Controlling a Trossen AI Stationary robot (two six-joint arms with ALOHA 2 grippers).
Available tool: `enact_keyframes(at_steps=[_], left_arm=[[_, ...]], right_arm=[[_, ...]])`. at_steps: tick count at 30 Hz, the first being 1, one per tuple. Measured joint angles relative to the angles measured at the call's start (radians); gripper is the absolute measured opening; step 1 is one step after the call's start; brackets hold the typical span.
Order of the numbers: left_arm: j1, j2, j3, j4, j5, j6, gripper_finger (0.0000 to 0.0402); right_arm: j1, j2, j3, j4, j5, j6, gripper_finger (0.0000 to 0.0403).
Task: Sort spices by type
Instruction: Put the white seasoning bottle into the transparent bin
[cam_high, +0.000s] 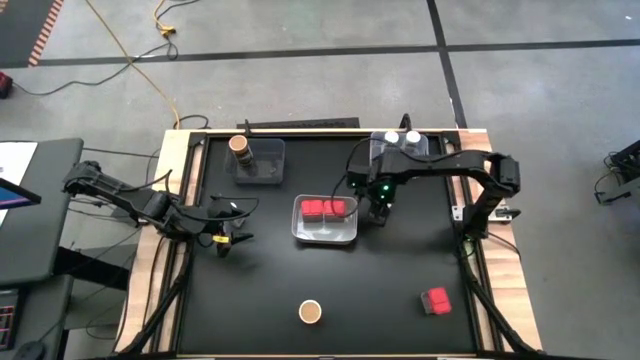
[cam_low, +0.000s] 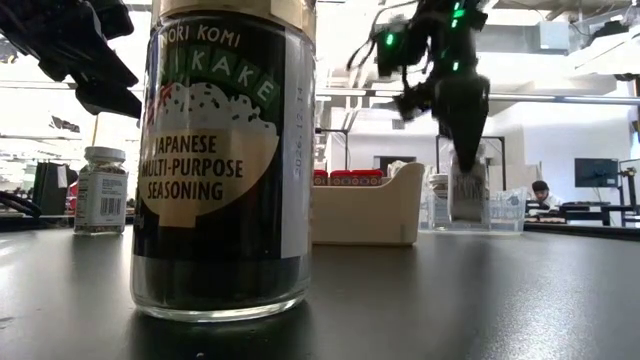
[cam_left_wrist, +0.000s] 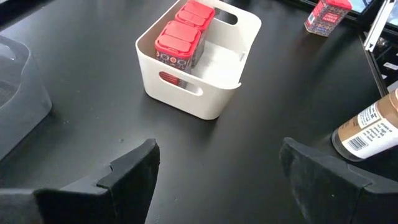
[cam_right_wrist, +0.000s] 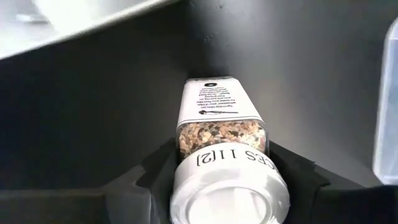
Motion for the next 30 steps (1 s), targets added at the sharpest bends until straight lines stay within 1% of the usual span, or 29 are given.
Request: enact_keyframes(at_steps=[5, 7, 11, 13, 16, 19, 22, 30], left_arm=[[0.000, 0.000, 0.000, 0.001, 0.000, 0.000, 0.0318], [0.000, 0.000, 0.000, 0.002, 0.000, 0.000, 0.0318], [0.000, 0.000, 0.000, 0.002, 0.000, 0.000, 0.0318], [0.000, 0.000, 0.000, 0.001, 0.000, 0.000, 0.0318], [0.000, 0.000, 0.000, 0.002, 0.000, 0.000, 0.0318], [0.000, 0.000, 0.000, 0.002, 0.000, 0.000, 0.0318], [0.000, 0.000, 0.000, 0.002, 0.000, 0.000, 0.0318], [0.000, 0.000, 0.000, 0.002, 0.000, 0.000, 0.0318]], right_arm=[[-0.031, -0.103, 0.053, -0.091, 0.004, -0.034, 0.0221], [-0.059, -0.146, 0.080, -0.149, 0.034, -0.047, 0.0222], [-0.163, -0.210, 0.140, -0.276, 0.074, -0.112, 0.0223], [-0.226, -0.228, 0.171, -0.294, 0.093, -0.161, 0.0223], [-0.313, -0.246, 0.213, -0.292, 0.093, -0.236, 0.0222], [-0.386, -0.247, 0.219, -0.298, 0.094, -0.360, 0.0222], [-0.436, -0.225, 0.219, -0.293, 0.106, -0.439, 0.0222], [-0.484, -0.110, 0.219, -0.268, 0.155, -0.512, 0.0222]])
